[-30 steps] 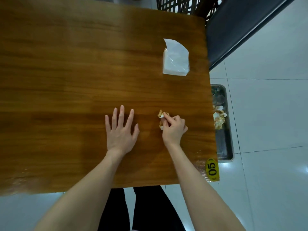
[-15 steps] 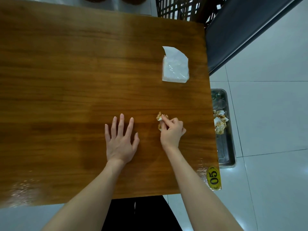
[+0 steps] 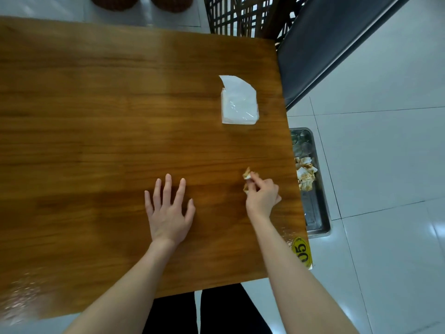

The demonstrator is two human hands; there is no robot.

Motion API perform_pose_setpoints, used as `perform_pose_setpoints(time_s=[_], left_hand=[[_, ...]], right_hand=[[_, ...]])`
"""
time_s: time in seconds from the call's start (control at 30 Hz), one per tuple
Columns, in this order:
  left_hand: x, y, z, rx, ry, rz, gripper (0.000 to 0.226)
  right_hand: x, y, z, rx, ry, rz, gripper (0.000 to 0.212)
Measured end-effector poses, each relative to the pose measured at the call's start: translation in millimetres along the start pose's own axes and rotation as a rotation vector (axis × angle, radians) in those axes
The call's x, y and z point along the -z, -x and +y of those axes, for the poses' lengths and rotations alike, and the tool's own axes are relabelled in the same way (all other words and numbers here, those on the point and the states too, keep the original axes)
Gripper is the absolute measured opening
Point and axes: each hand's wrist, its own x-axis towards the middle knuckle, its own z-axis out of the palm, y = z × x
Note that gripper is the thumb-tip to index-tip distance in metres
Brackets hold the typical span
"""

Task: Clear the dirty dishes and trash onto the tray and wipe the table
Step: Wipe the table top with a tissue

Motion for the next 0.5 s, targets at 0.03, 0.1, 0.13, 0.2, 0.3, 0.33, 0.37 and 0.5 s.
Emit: perform_pose_setpoints(time_s=[0.03,0.1,0.13,0.2,0.3,0.33,0.37,0.5], left_hand=[[0.2,-0.9,1.6,0.015,0.026,0.005,0.06],[1.5,-2.3,8.7,0.057,0.07,0.019,0.058],[1.9,-4.4,15.2,0.068,0.084,0.027,0.058],[0.7,-8.3,32.1,0.049,0.109,0.026,0.058],[-4.0,-15.2,64.5,-0.013,0.15,0.035,0.056],[-6.4,-17.6,76.9,-0.027,0.162,0.033,0.056],[-9.9,-19.7,88.9,-0.039,0.171,0.034,0.056],[-27.2,-27.0,149.7,-0.053,0.229,0.031,0.055]], right_hand=[[-4.1,7.0,-0.3,0.051,0.013,-0.032,0.027],[-6.3,13.0,0.5,0.127,0.04,-0.056,0.026],[-4.3,10.0,1.0,0.148,0.047,-0.056,0.026],[4.4,-2.0,4.3,0.151,0.048,-0.044,0.025],[26.8,-33.4,16.2,0.051,-0.003,0.019,0.025],[35.5,-44.9,21.9,0.03,-0.011,0.036,0.024],[44.1,-55.4,27.4,0.02,-0.011,0.048,0.024],[77.0,-94.8,51.3,0.026,-0.072,0.025,0.024]])
